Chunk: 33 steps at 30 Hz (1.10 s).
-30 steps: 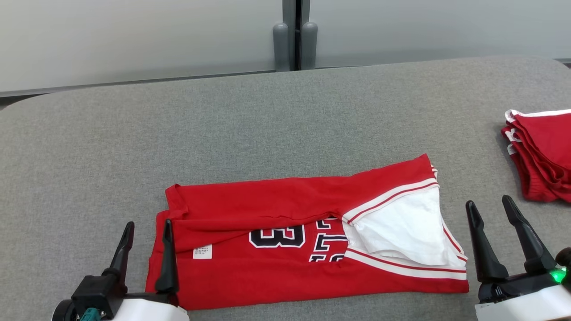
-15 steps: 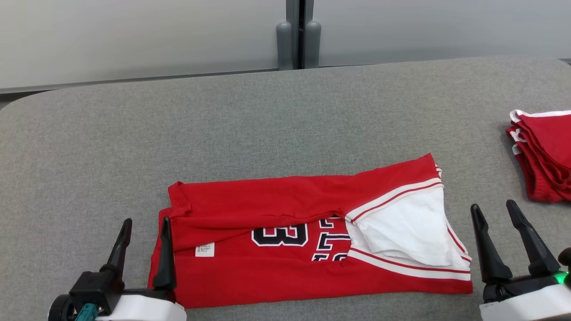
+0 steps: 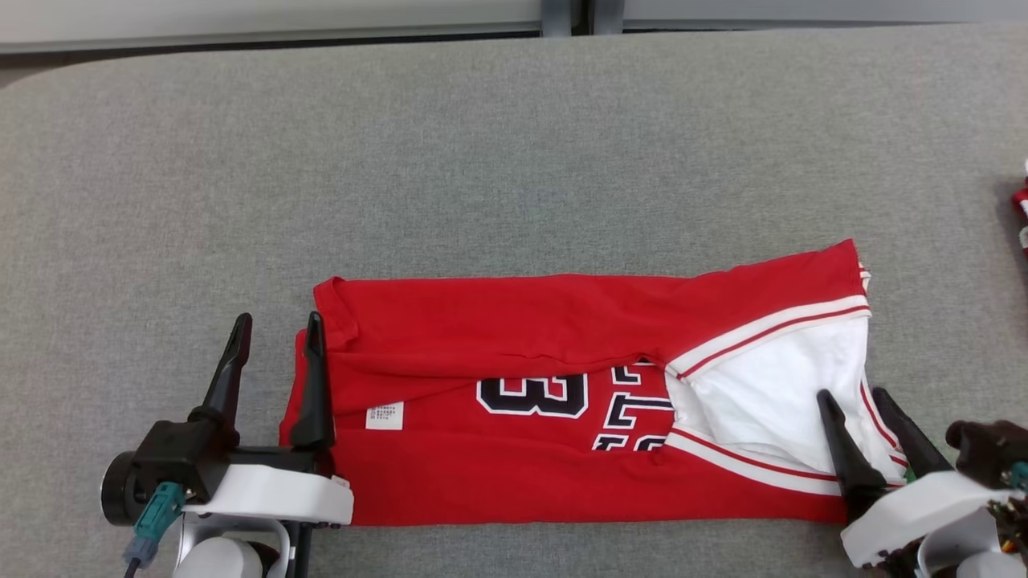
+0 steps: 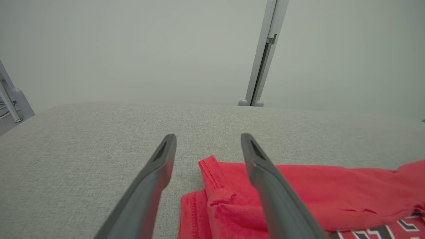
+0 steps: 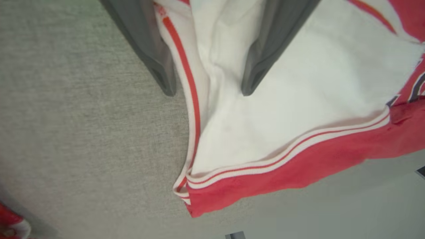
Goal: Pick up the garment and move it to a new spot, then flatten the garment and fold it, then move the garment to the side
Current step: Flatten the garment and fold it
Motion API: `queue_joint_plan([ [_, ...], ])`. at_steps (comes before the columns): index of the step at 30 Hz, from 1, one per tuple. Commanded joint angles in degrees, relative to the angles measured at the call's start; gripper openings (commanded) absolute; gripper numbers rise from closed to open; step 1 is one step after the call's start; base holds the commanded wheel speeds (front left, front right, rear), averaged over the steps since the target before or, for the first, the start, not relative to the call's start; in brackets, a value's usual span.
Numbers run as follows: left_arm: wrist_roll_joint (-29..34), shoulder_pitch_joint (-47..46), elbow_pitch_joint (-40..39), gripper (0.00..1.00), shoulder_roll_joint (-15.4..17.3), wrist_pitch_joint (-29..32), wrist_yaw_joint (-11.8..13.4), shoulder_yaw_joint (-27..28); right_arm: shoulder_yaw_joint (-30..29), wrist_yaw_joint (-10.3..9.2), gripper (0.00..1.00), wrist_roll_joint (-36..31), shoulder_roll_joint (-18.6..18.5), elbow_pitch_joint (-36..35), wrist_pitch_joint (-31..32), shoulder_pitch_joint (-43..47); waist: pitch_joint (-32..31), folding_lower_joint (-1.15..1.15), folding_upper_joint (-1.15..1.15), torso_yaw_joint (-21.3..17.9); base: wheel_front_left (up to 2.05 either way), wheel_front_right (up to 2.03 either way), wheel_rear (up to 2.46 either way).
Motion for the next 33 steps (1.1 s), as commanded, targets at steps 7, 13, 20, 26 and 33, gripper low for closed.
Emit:
queue_joint_plan([
  [7, 1.3, -2.2, 0.66, 1.0, -1.3, -0.22, -1.26, 0.99, 6.54, 0.01, 0.0, 4.76, -0.59, 7.2, 4.24, -1.16, 1.68, 0.0, 0.0, 1.23, 0.0, 0.0, 0.0],
  [13, 2.04, -1.34, 0.48, 1.0, -1.99, -0.23, -1.79, 2.56, 5.82, -0.07, 0.0, 5.87, -3.94, 4.79, 0.19, -1.52, 1.24, 0.0, 0.0, 0.31, 0.0, 0.0, 0.0],
  [20, 2.91, -0.66, 0.77, 1.0, -2.63, -0.22, -2.44, 3.64, -0.08, -0.07, 0.0, 6.0, -8.67, 4.14, -3.1, -2.17, -0.05, 0.0, 0.0, -0.35, 0.0, 0.0, 0.0],
  [26, 3.14, 0.29, 1.08, 1.0, -3.29, -0.16, -3.01, 4.4, -3.66, -0.06, 0.0, 4.76, -11.88, 1.94, -4.03, -2.21, -1.27, 0.0, 0.0, -0.88, 0.0, 0.0, 0.0],
  [33, 3.3, 0.81, 1.39, 1.0, -3.62, -0.16, -3.56, 5.02, -0.96, -0.04, 0.0, -4.52, -11.23, -14.27, 1.24, -4.78, -3.06, 0.0, 0.0, -1.88, 0.0, 0.0, 0.0],
])
